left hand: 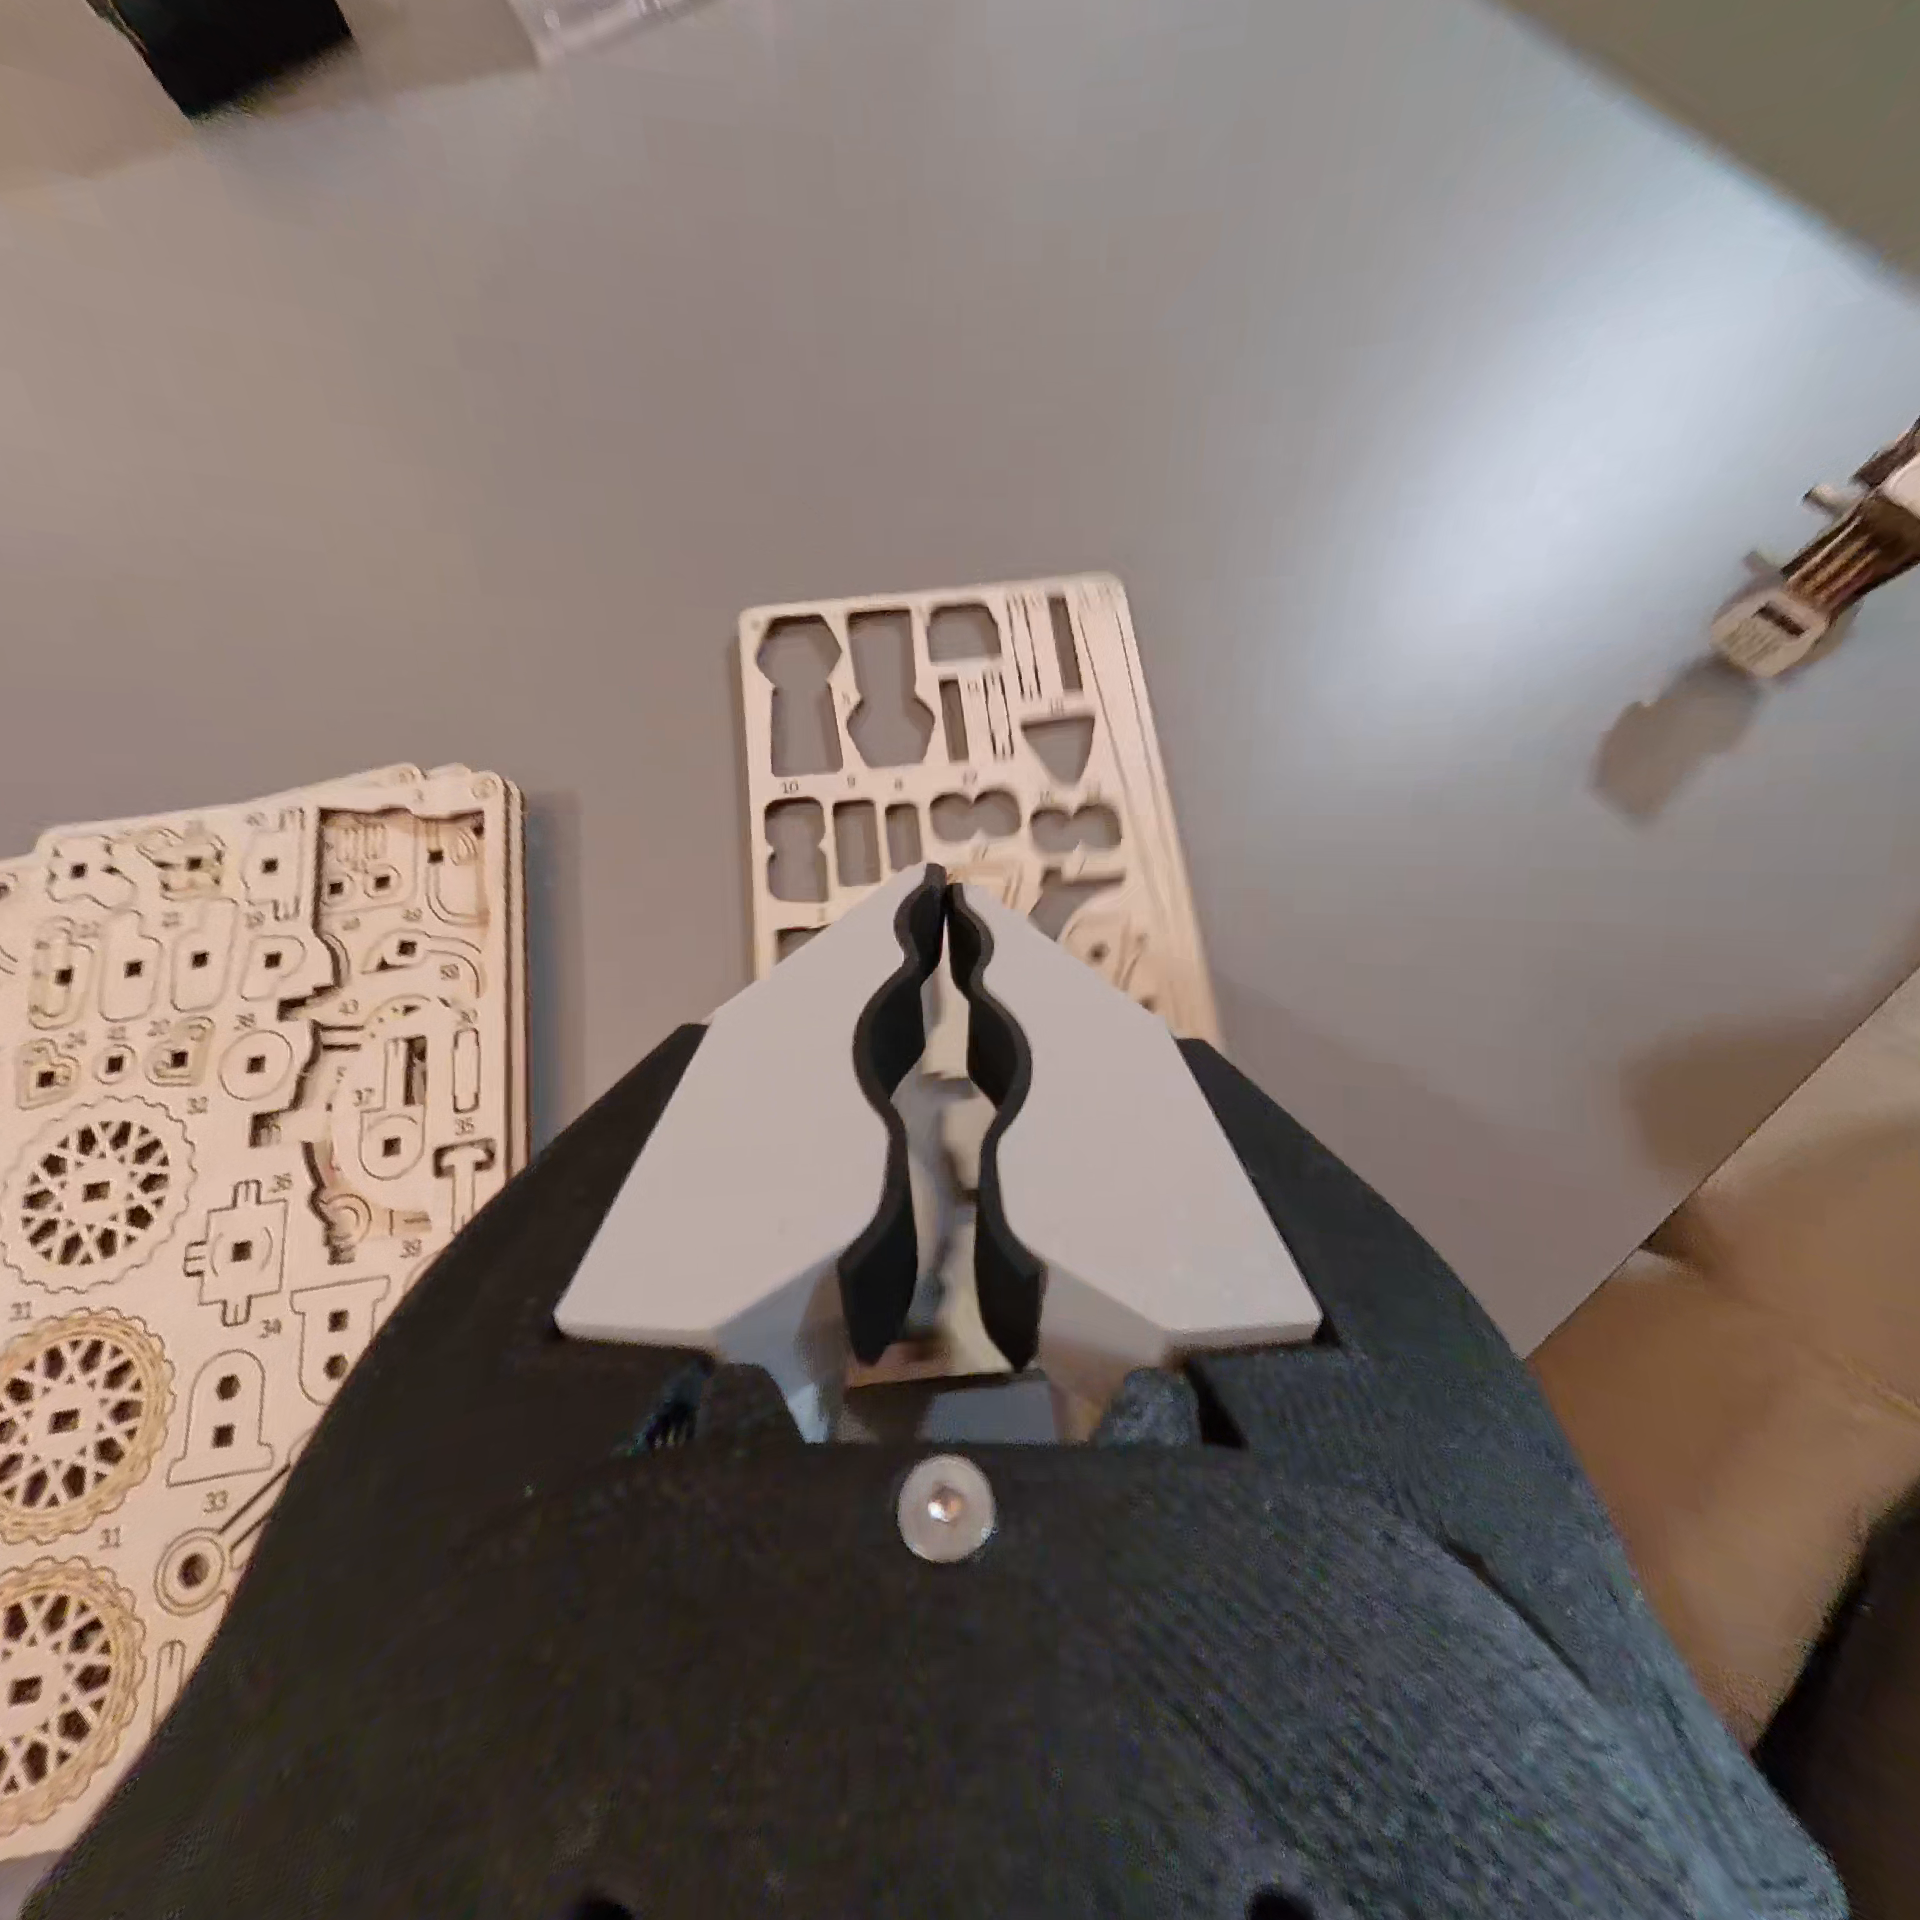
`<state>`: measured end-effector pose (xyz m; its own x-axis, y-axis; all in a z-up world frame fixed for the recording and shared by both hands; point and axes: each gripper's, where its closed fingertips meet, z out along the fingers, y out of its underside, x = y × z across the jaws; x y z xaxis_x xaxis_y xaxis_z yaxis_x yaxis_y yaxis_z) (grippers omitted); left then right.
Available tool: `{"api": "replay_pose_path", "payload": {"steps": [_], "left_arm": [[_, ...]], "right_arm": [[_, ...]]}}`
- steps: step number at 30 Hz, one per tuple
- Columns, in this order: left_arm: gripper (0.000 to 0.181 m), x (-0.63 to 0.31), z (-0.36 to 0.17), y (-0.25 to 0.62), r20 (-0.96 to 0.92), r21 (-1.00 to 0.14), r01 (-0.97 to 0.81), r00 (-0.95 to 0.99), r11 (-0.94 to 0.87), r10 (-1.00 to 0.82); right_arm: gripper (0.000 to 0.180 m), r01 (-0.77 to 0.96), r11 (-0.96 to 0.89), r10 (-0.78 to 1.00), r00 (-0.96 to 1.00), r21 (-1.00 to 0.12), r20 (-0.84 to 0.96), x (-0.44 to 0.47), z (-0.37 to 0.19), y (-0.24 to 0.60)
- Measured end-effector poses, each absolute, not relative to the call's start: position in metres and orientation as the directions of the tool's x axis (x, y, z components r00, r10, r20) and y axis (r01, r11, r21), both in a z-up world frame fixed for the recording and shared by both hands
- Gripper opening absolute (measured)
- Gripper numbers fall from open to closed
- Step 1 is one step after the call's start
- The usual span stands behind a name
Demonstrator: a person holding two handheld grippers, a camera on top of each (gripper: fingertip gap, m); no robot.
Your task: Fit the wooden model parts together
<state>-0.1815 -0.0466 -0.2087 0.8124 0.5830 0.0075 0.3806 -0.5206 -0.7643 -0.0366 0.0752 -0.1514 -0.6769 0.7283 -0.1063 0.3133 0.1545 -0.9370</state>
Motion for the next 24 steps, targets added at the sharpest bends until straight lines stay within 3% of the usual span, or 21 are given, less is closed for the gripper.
{"api": "replay_pose_path", "payload": {"steps": [1,10,13,16,24], "left_arm": [[0.000,-0.184,-0.204,-0.045,0.012,-0.780,0.375,0.809,-0.501,0.587],[0.002,-0.173,-0.207,-0.040,0.051,-0.775,0.372,0.843,-0.511,0.536],[0.027,-0.175,-0.205,-0.046,-0.042,-0.765,0.296,0.864,-0.573,0.502],[0.063,-0.163,-0.203,-0.052,-0.028,-0.757,0.256,0.907,-0.601,0.421],[0.050,-0.165,-0.212,-0.083,-0.060,-0.677,0.251,0.918,-0.692,0.392]], "right_arm": [[0.033,0.316,0.153,0.731,-0.674,-0.936,-0.108,-0.036,-0.152,0.076],[0.033,0.336,0.129,0.735,-0.664,-0.933,-0.138,-0.035,-0.153,0.081],[0.033,0.338,0.128,0.730,-0.669,-0.932,-0.142,-0.035,-0.153,0.080],[0.033,0.340,0.129,0.726,-0.673,-0.932,-0.145,-0.035,-0.154,0.079],[0.033,0.366,0.101,0.711,-0.677,-0.925,-0.190,-0.036,-0.156,0.079]]}}
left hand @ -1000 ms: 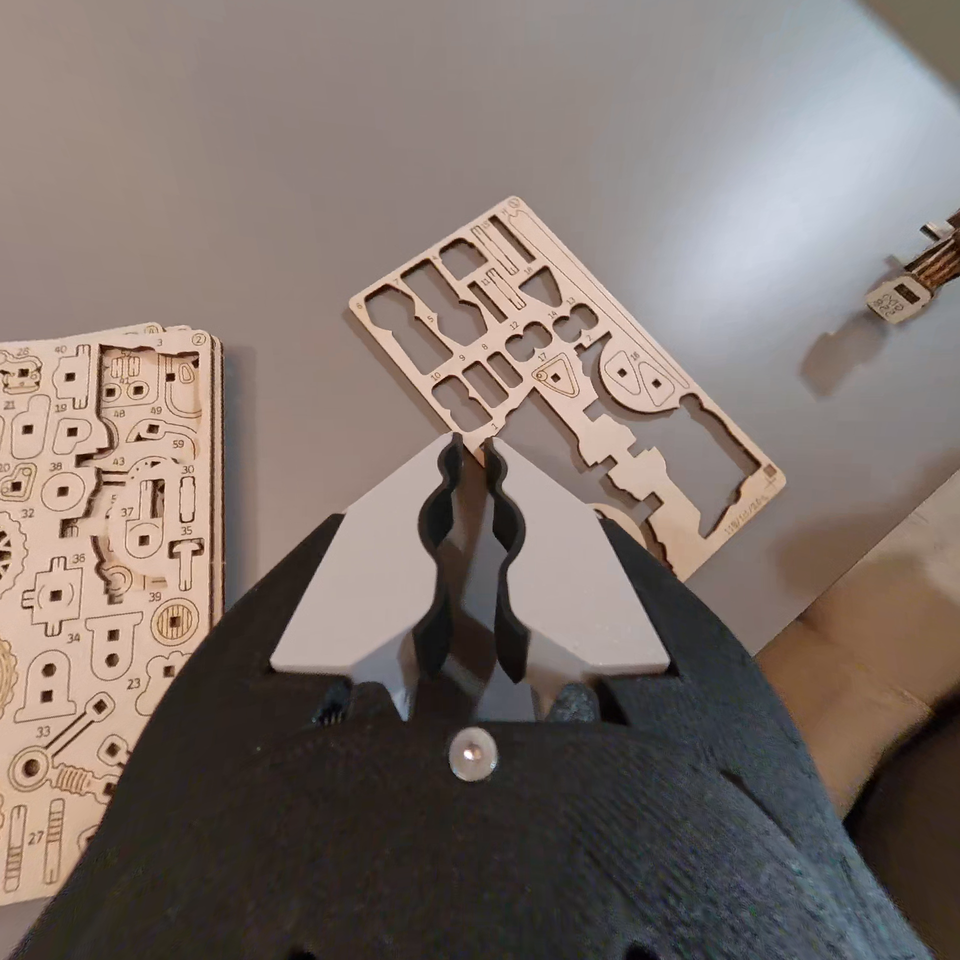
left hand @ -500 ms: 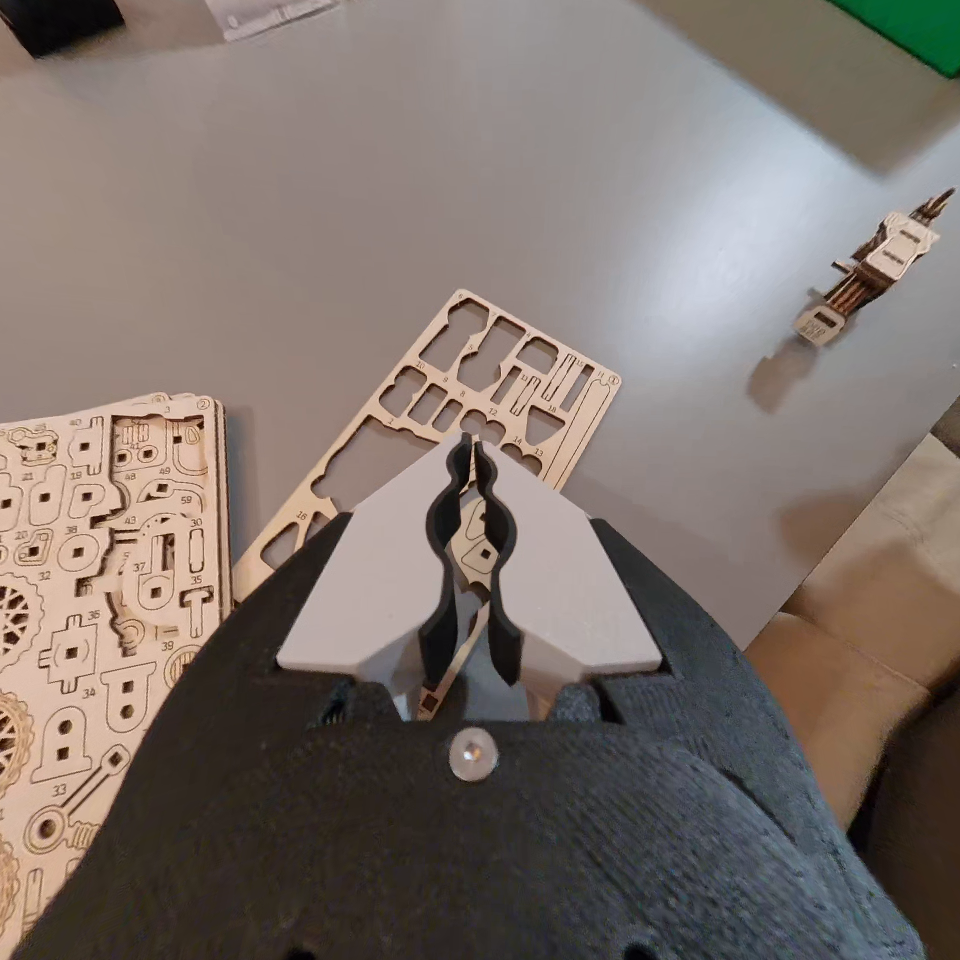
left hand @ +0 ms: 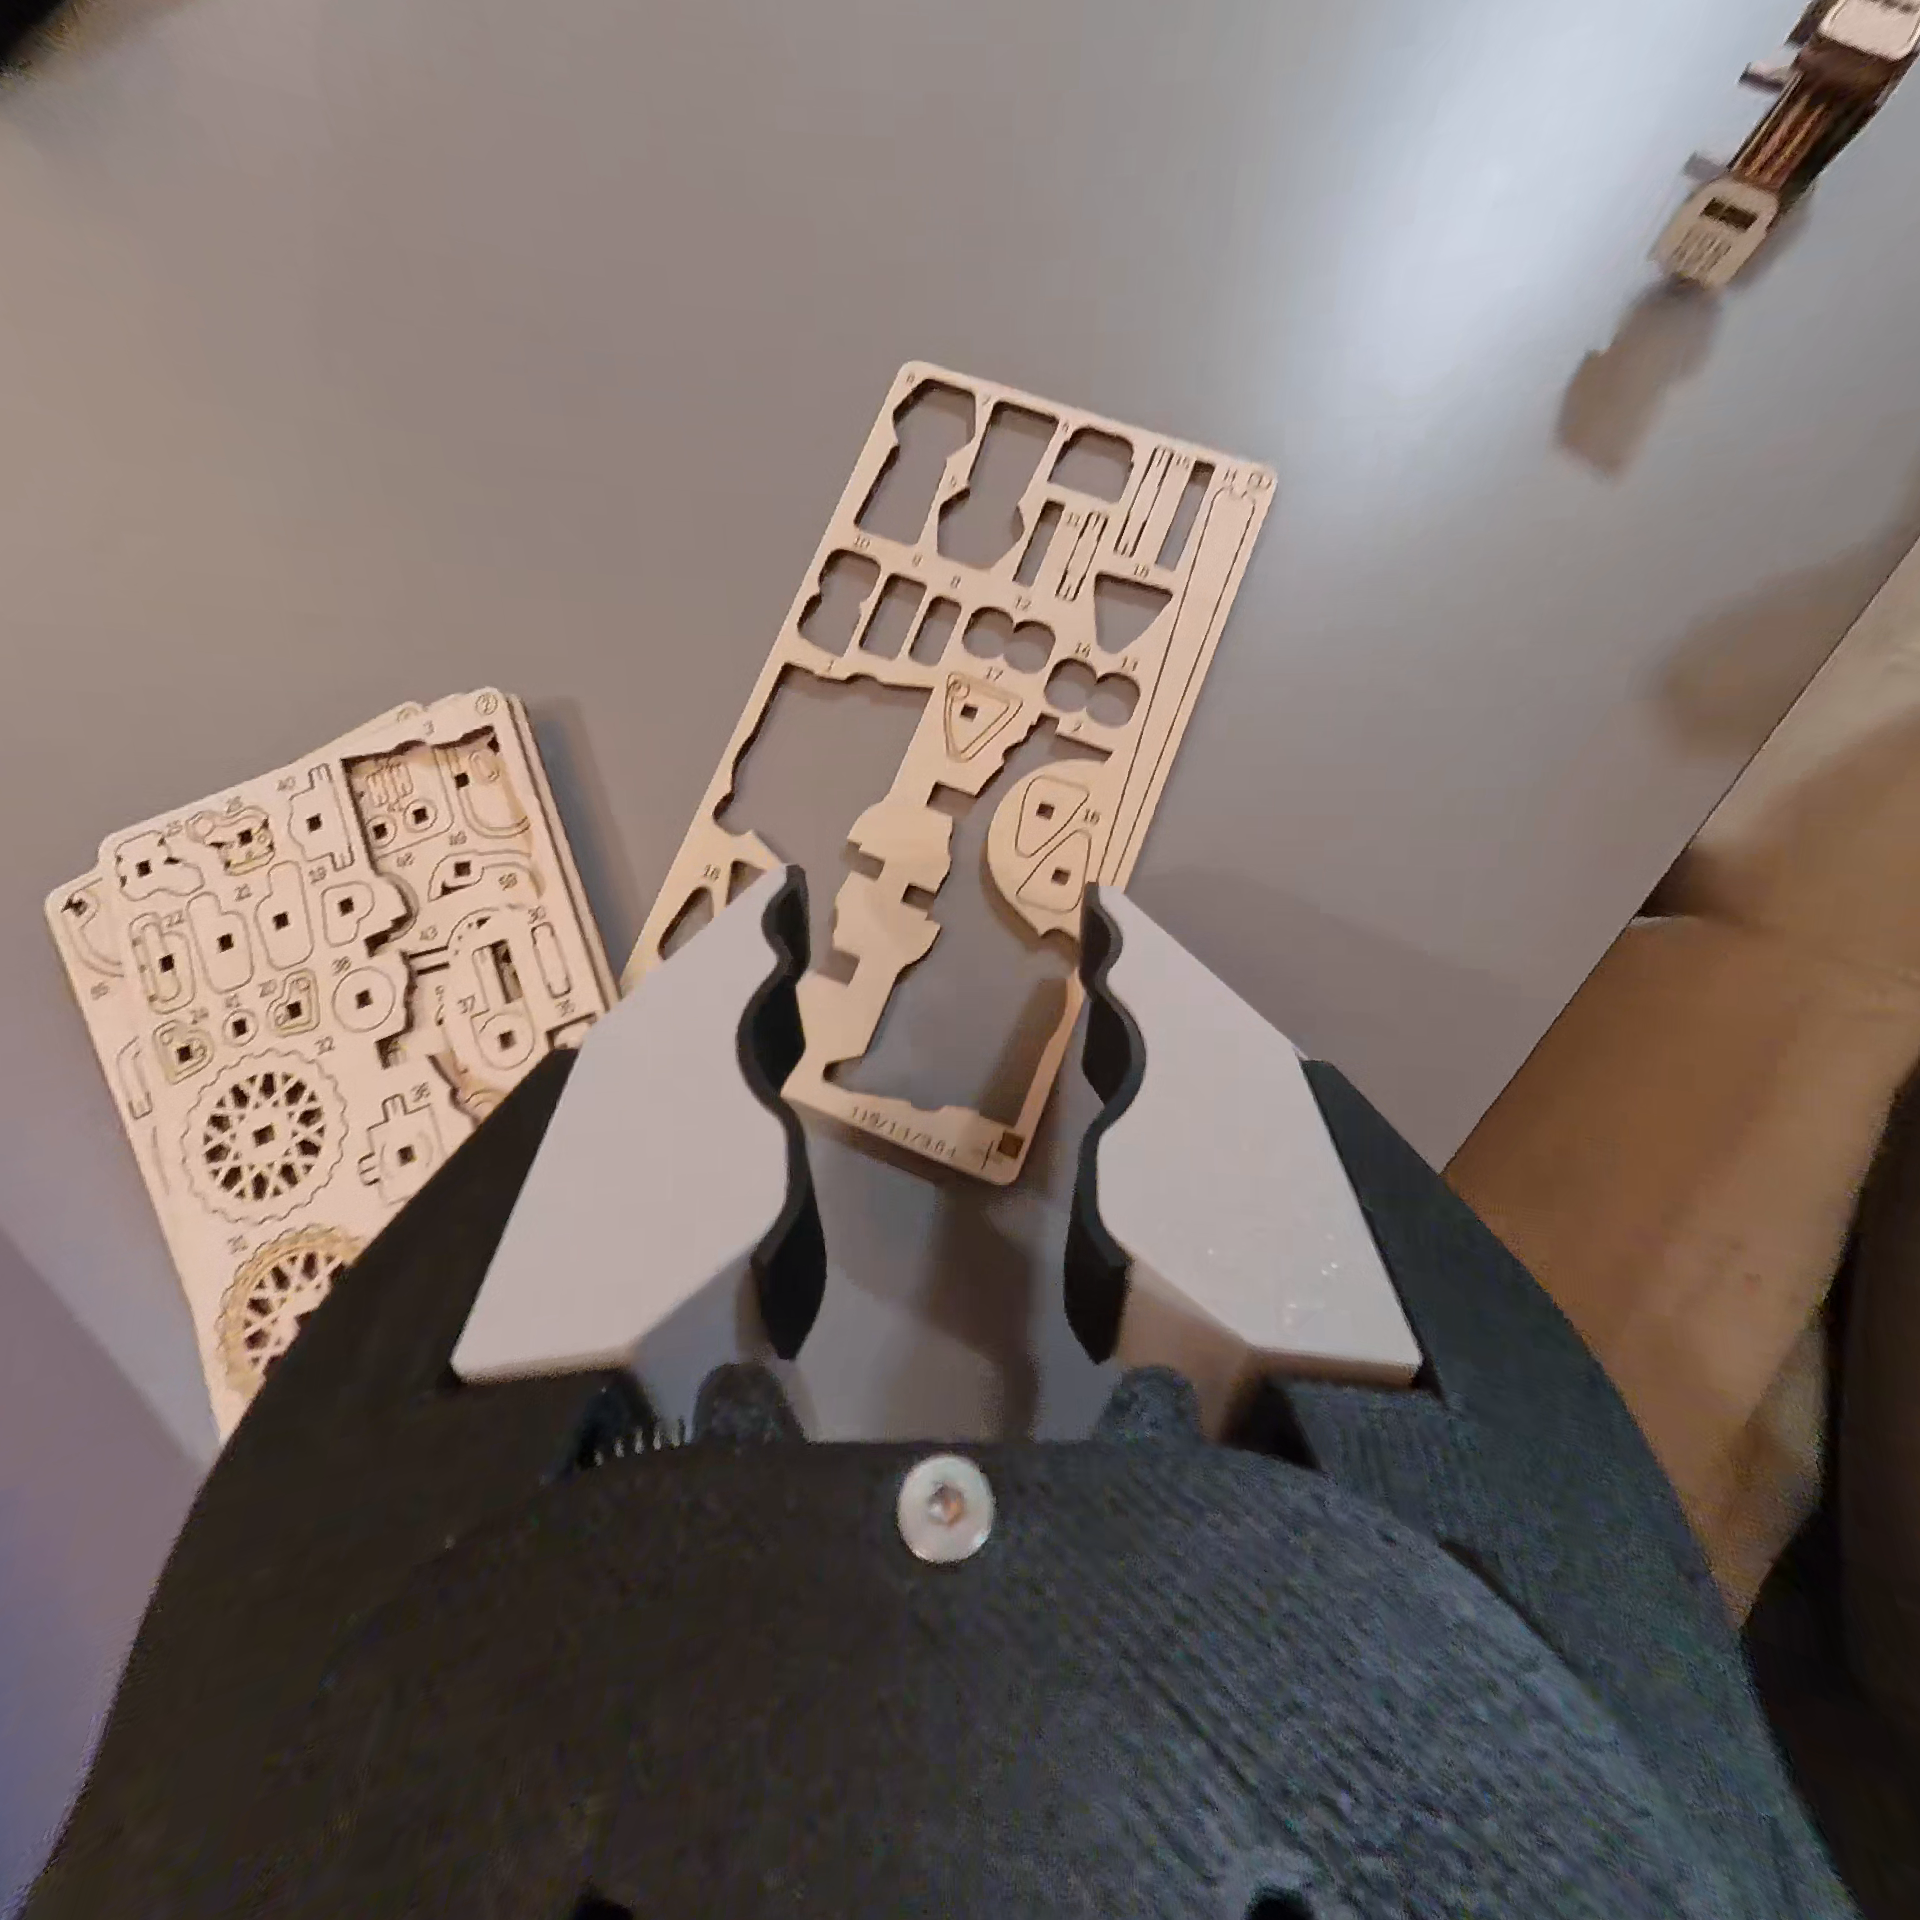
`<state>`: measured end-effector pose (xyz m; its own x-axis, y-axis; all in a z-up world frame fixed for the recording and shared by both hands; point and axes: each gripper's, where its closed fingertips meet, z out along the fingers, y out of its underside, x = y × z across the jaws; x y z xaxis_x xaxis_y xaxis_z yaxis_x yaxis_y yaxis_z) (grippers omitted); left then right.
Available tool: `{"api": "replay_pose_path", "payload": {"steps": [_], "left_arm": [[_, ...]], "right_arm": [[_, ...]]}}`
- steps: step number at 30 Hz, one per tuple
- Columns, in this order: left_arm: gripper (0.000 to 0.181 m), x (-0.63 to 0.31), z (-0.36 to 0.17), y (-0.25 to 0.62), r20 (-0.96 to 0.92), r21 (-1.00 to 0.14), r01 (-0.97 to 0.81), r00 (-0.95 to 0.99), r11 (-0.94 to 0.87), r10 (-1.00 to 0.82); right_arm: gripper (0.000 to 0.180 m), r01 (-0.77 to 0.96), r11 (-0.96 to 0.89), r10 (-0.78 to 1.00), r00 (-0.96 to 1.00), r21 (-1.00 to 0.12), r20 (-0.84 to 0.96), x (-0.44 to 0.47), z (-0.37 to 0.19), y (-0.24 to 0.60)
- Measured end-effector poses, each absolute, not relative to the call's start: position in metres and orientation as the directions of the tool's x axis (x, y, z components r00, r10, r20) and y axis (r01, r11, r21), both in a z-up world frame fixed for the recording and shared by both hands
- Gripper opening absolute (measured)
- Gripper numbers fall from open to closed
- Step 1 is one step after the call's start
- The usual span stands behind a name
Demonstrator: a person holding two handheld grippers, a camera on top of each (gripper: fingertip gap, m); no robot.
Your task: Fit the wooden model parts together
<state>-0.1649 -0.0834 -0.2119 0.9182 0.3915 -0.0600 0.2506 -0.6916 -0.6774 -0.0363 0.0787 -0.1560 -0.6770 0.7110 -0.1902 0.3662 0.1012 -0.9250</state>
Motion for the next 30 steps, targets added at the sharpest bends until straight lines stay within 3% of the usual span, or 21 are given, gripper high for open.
{"api": "replay_pose_path", "payload": {"steps": [6,15,18,27,30], "left_arm": [[0.020,-0.178,-0.212,-0.091,-0.063,-0.685,0.279,0.898,-0.674,0.436],[0.031,-0.175,-0.225,-0.086,-0.023,-0.659,0.301,0.908,-0.690,0.418],[0.019,-0.169,-0.226,-0.082,0.024,-0.660,0.312,0.918,-0.684,0.396],[0.017,-0.158,-0.211,-0.083,-0.007,-0.675,0.285,0.920,-0.681,0.392],[0.017,-0.154,-0.194,-0.086,-0.018,-0.713,0.289,0.903,-0.638,0.429]], "right_arm": [[0.033,0.383,0.069,0.704,-0.673,-0.921,-0.227,-0.038,-0.156,0.081],[0.032,0.392,0.061,0.702,-0.671,-0.918,-0.239,-0.039,-0.157,0.081],[0.032,0.393,0.066,0.699,-0.674,-0.917,-0.239,-0.039,-0.158,0.080],[0.031,0.384,0.086,0.690,-0.688,-0.919,-0.223,-0.036,-0.158,0.073],[0.031,0.353,0.181,0.719,-0.684,-0.918,-0.122,-0.039,-0.165,0.071]]}}
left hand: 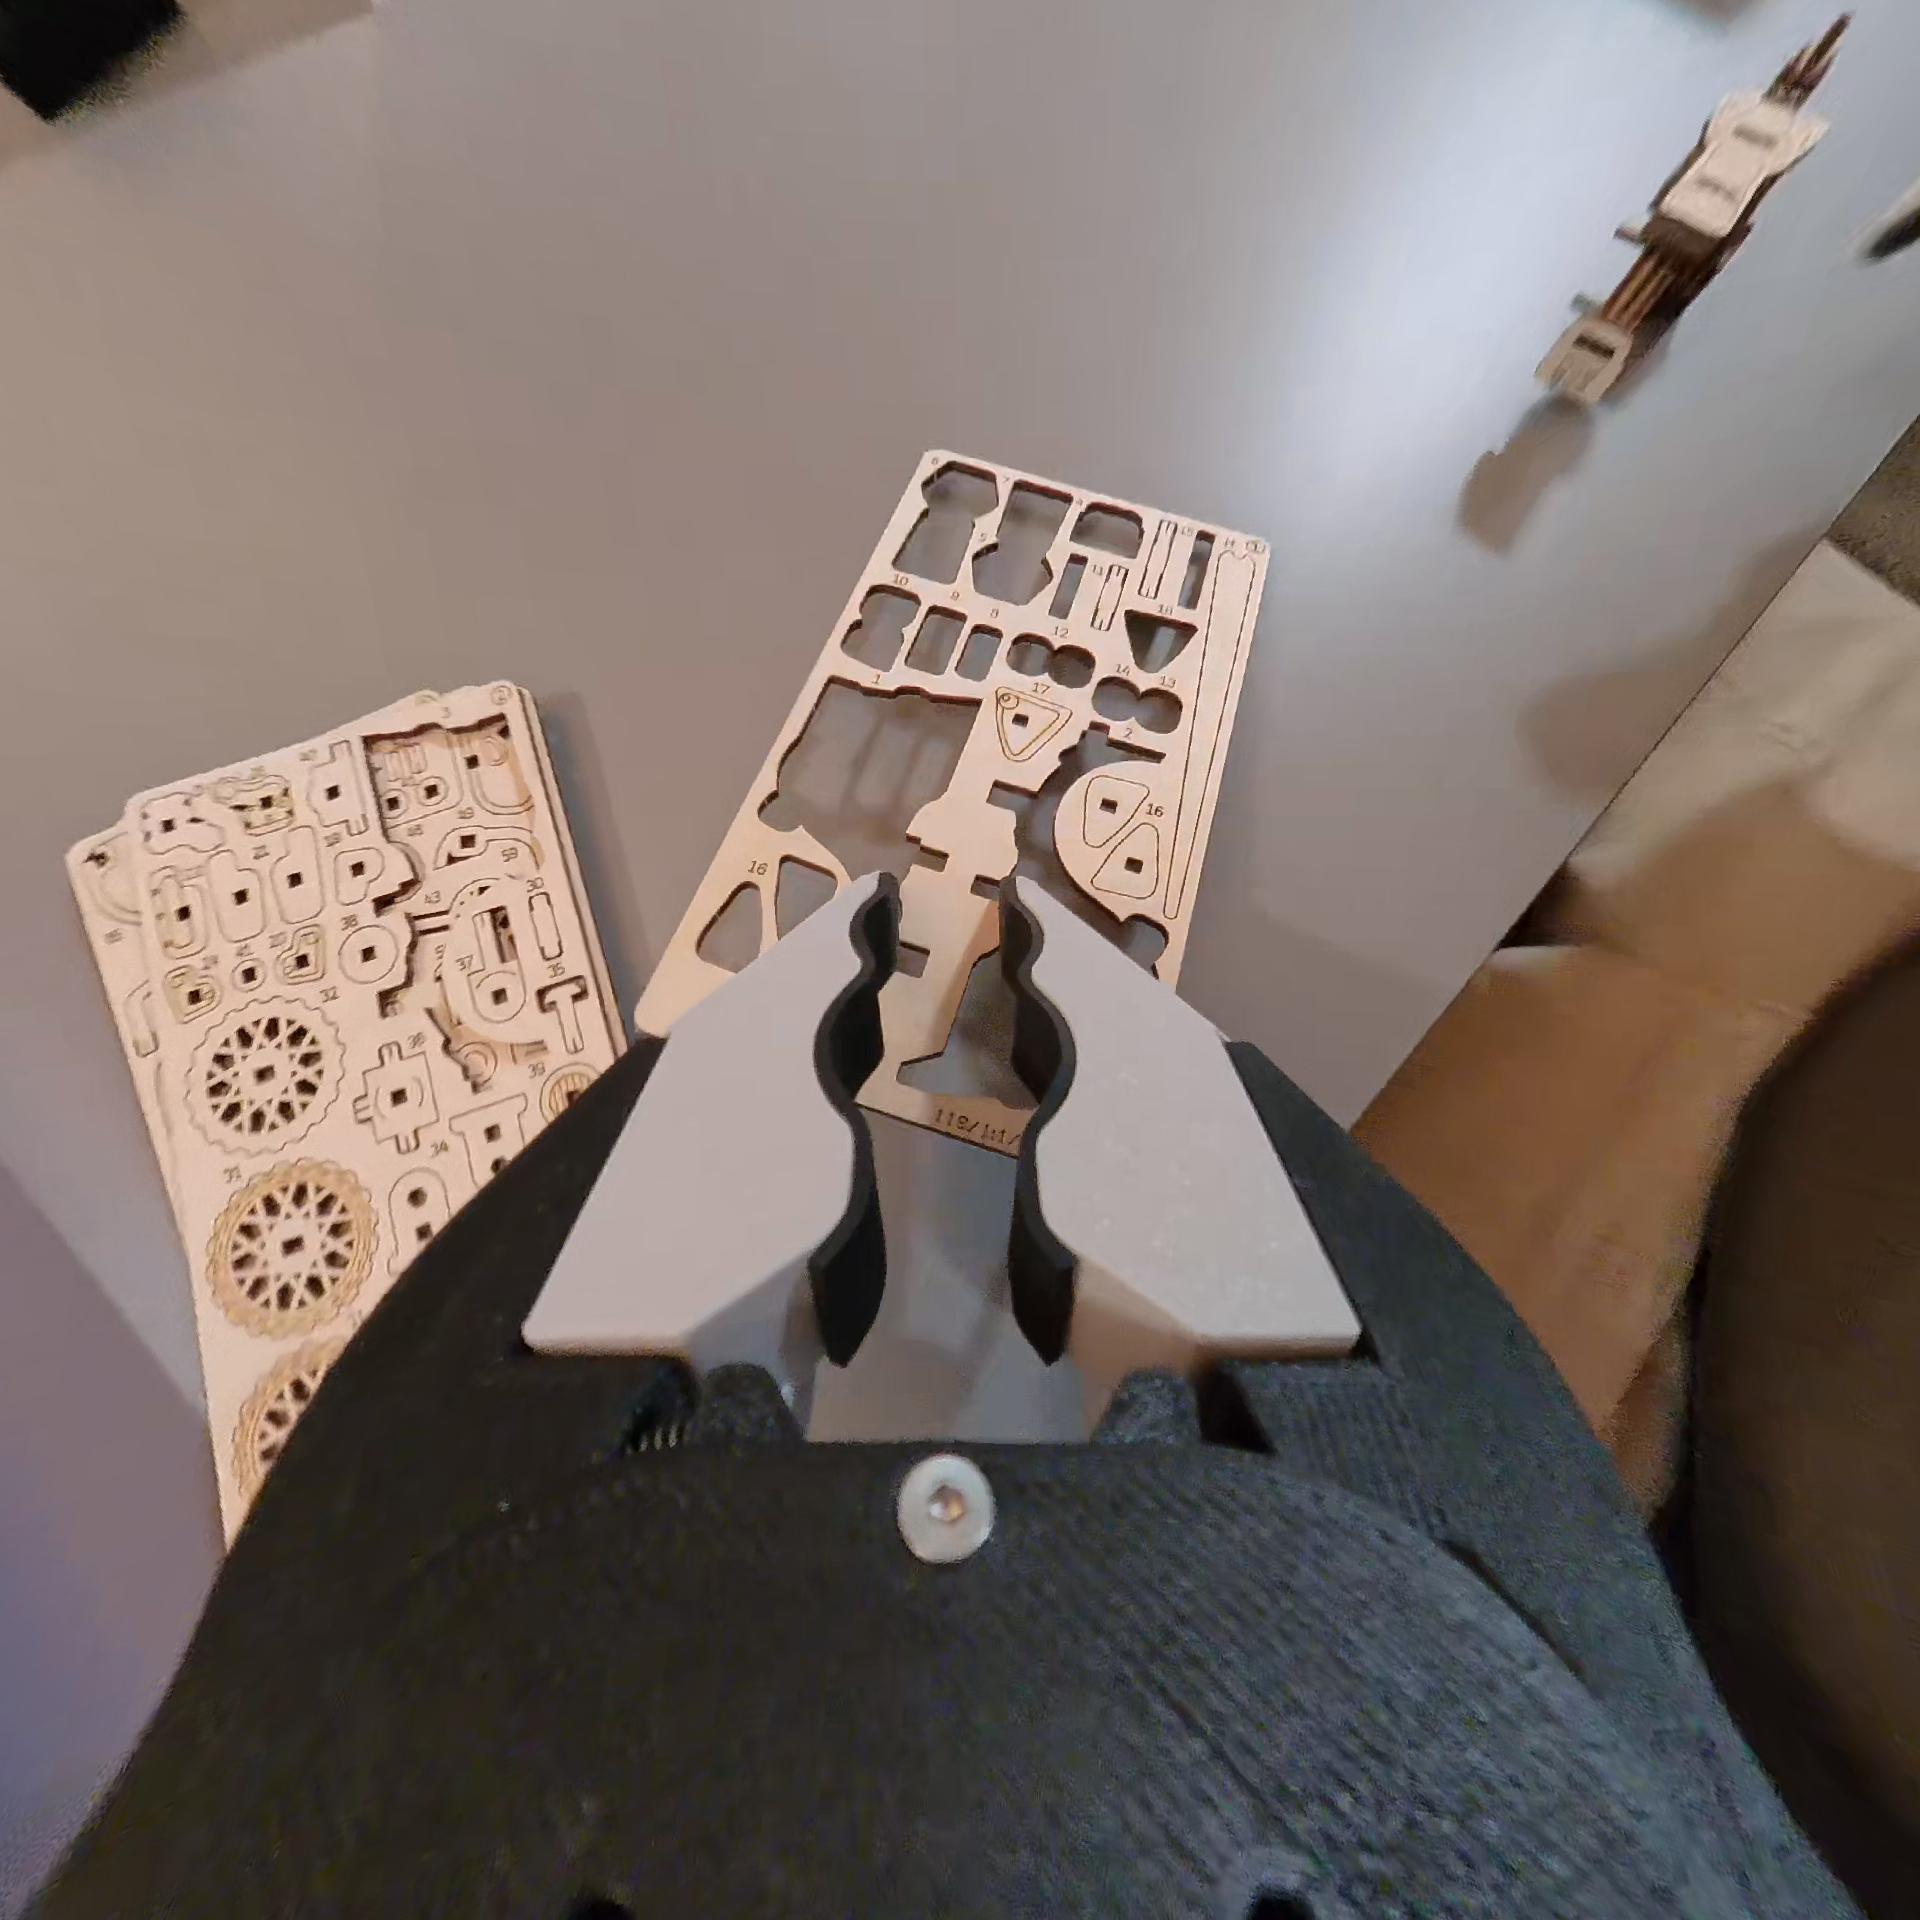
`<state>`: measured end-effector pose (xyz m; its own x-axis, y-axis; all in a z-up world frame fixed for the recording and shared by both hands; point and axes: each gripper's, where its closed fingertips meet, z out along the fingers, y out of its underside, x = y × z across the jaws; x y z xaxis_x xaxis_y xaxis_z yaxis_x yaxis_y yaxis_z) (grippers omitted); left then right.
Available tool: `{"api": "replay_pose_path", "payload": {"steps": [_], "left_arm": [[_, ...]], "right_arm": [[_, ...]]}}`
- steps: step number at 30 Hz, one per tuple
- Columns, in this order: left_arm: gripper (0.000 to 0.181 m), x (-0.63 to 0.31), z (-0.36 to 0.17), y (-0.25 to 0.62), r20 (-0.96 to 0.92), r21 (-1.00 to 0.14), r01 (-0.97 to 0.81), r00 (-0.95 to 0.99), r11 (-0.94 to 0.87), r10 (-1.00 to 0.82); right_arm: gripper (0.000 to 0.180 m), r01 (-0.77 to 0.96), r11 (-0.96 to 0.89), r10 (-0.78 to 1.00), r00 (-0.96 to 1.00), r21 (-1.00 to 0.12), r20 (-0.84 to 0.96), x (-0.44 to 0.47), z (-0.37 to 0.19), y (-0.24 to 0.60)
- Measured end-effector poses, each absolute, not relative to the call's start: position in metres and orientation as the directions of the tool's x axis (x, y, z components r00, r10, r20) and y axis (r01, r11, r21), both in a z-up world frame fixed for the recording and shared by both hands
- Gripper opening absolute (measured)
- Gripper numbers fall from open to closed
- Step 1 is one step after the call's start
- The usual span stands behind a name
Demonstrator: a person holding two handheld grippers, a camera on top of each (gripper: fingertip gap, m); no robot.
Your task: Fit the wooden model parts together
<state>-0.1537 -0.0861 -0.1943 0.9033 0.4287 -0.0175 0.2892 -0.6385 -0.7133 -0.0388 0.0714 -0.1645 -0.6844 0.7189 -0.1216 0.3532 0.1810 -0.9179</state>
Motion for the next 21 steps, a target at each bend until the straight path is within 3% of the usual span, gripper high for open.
{"api": "replay_pose_path", "payload": {"steps": [5,11,16,21], "left_arm": [[0.017,-0.145,-0.177,-0.092,0.040,-0.774,0.353,0.856,-0.525,0.516],[0.017,-0.128,-0.175,-0.084,0.117,-0.795,0.393,0.847,-0.462,0.519],[0.017,-0.119,-0.157,-0.073,0.207,-0.843,0.413,0.840,-0.344,0.502],[0.017,-0.109,-0.139,-0.059,0.246,-0.891,0.392,0.840,-0.228,0.483]], "right_arm": [[0.034,0.262,0.368,0.681,-0.729,-0.892,0.066,-0.039,-0.174,0.035],[0.046,0.408,0.164,0.639,-0.737,-0.898,-0.218,-0.044,-0.177,-0.033],[0.060,0.544,-0.076,0.599,-0.645,-0.836,-0.474,-0.068,-0.165,-0.050],[0.065,0.566,-0.313,0.476,-0.602,-0.763,-0.642,-0.084,-0.135,-0.052]]}}
